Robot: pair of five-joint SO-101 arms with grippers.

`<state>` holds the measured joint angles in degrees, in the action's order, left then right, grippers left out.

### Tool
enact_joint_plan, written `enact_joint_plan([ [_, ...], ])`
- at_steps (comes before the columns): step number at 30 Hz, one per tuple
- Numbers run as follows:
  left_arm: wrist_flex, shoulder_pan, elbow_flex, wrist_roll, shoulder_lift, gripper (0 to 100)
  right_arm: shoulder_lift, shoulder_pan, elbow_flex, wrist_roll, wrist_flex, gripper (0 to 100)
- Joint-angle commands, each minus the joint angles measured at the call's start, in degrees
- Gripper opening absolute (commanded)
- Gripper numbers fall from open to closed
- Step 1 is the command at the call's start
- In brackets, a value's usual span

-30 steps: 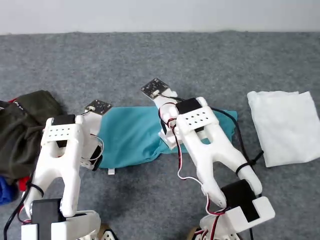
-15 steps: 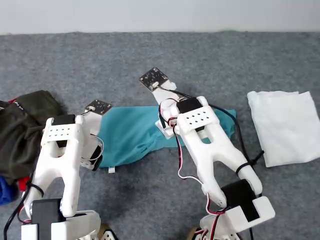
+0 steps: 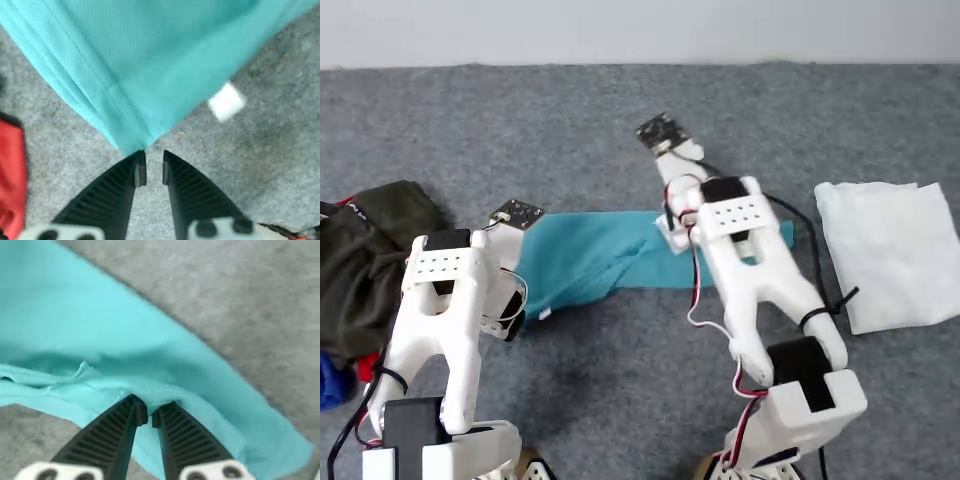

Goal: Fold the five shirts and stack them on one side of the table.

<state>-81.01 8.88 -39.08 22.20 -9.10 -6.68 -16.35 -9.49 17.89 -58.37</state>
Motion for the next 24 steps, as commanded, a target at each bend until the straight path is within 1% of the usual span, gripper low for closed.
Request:
enact_joint_plan([
  [1, 0.2, -0.5, 0.1, 0.5, -1.9, 6, 0.3, 2.5, 4.3, -0.1, -0.2, 0.9],
  [6, 0.2, -0.5, 0.1, 0.5, -1.9, 6, 0.7, 3.8, 4.5, 0.0, -1.2, 0.9],
  [11, 0.2, -0.5, 0.1, 0.5, -1.9, 6, 0.6, 2.7, 4.5, 0.1, -11.4, 0.9],
  [15, 0.2, -0.5, 0.1, 0.5, -1.9, 6, 0.7, 2.0, 4.2, 2.7, -17.9, 0.9],
  [18, 0.2, -0.5, 0.1, 0.5, -1.9, 6, 1.0, 1.0, 4.2, 3.0, -23.0, 0.9],
  [21, 0.2, -0.5, 0.1, 0.5, -1.9, 6, 1.1, -1.5, 2.8, 3.3, -29.4, 0.9],
  [24, 0.2, -0.5, 0.1, 0.5, -1.9, 6, 2.7, -4.8, -1.9, 5.6, -31.7, 0.9],
])
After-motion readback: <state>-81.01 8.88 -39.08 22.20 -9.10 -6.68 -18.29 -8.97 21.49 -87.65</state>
